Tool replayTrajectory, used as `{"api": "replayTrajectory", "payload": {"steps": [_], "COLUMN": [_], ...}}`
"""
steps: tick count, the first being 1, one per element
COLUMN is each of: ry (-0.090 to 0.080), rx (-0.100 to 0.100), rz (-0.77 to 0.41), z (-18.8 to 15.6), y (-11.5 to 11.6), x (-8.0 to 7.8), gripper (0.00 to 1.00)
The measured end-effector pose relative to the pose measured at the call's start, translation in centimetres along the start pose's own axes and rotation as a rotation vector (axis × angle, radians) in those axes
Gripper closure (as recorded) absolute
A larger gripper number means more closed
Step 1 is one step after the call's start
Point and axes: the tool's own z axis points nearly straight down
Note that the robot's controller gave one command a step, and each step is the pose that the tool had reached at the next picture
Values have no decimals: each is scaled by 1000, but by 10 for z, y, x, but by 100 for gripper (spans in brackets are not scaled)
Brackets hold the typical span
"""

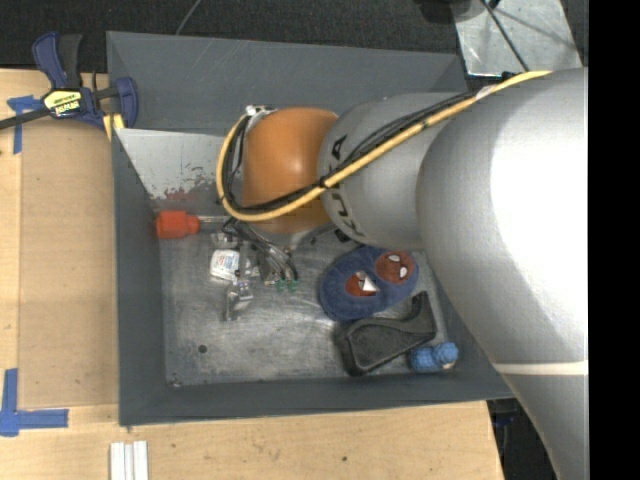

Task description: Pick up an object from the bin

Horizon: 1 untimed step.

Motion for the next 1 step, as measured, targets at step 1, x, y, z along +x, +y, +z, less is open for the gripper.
{"api": "replayTrajectory", "payload": {"steps": [1], "ry": [-8], "rx": [-1], "rz": [3], "z": [-3], "y": [0], "x": [-3], "gripper": [100]}}
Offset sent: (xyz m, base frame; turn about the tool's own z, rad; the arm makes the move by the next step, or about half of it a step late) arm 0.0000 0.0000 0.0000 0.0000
